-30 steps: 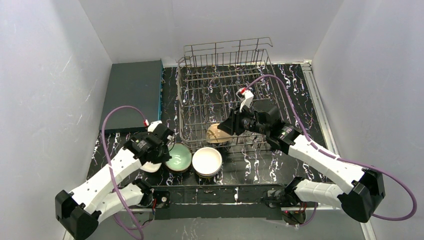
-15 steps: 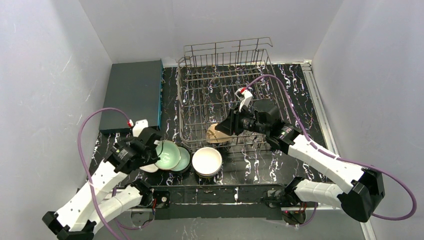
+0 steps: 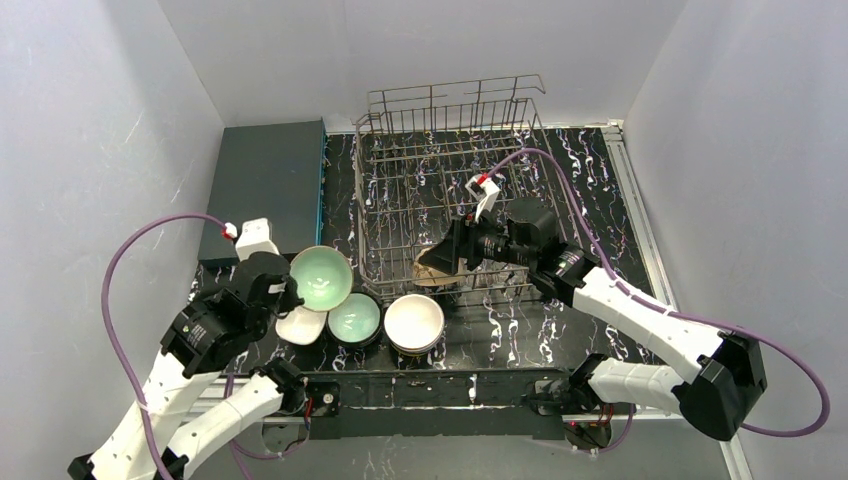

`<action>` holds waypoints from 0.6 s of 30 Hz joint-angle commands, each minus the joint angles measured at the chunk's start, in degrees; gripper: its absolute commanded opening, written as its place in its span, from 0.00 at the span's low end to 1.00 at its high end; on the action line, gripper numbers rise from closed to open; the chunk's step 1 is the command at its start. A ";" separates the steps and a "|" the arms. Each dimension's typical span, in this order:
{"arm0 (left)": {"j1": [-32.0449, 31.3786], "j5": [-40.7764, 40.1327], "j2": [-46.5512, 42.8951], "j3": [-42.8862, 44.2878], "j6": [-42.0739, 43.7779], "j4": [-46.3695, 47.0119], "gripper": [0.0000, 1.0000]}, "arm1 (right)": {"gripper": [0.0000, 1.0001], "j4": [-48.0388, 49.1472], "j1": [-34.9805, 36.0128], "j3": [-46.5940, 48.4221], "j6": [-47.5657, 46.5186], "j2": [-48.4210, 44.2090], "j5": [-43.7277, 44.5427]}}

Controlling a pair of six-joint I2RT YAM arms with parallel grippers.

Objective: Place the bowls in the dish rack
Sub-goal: Adjust the bowl.

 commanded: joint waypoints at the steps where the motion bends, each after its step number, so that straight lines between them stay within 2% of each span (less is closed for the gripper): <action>1: 0.03 3.63 1.22 2.99 8.06 15.06 0.00 | 0.85 4.00 -0.35 1.69 0.18 0.72 -2.41; 5: 0.02 8.40 5.32 4.84 9.71 20.63 0.00 | 0.99 4.87 -0.34 2.10 -0.04 0.25 -3.41; 11: -0.01 13.73 12.26 7.18 9.48 25.65 0.00 | 0.99 5.88 -0.40 2.14 1.04 0.61 -3.95; 18: -0.01 22.16 15.88 5.09 5.41 32.41 0.00 | 0.98 3.84 -0.36 4.20 1.31 3.32 -1.73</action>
